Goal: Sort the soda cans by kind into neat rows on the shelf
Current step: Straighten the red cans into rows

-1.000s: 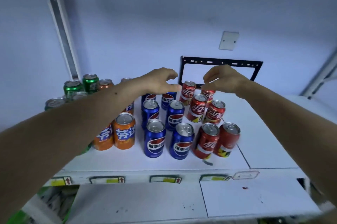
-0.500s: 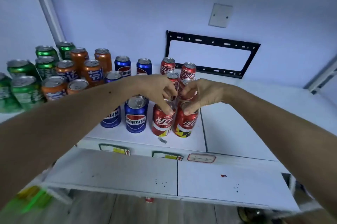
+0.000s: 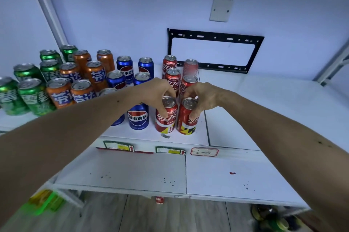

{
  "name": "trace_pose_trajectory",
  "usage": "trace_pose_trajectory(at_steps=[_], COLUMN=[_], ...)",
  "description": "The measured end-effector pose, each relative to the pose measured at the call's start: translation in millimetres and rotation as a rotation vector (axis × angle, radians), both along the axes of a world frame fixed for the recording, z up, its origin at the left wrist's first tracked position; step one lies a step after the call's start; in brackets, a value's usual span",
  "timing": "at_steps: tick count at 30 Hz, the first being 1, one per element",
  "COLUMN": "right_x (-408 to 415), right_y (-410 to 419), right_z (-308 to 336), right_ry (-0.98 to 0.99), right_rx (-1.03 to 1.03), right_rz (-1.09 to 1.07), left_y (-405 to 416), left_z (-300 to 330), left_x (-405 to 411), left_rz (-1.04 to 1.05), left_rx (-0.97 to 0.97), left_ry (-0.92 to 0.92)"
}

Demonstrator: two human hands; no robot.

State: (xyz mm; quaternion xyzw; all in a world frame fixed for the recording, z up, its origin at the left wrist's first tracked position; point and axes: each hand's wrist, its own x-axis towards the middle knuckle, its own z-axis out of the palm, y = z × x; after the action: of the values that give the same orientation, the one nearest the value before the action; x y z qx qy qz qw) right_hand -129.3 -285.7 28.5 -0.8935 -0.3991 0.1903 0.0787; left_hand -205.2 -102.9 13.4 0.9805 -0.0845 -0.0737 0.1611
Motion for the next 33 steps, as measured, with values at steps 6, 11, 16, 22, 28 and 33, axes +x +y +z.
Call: trace_pose_trajectory(at_steps=[6,11,16,22,28,33], right_x=[-6,-10,-14,-7,47,81], right_y=[0,7,7,1,-7,12], right_z=[-7,-11,-10,0,23,10], right_ry=[-0.051,-0.101,-0.120,-0.091,-0.179,-0.157], right_rx=[0.026,0.017,0.044,-0.081,0.077,0.108], right_rz=[-0.058,-0.120,-0.127,-0.091,-0.204,-0.166], left_y=[0,0,-3,2,21,26], left_z=[-5,-4,-3,2,30,19], left_x=[1,-1,-1,7,42,85], left_rz=[0.021,0.013,0.016,0.046,0.185,0.240], left_rx=[0.007,0.025,0.021,-0.048,-0.241,-0.045], left_ry=[-0.006,-0.005,0.020,0.112,-0.036,-0.124])
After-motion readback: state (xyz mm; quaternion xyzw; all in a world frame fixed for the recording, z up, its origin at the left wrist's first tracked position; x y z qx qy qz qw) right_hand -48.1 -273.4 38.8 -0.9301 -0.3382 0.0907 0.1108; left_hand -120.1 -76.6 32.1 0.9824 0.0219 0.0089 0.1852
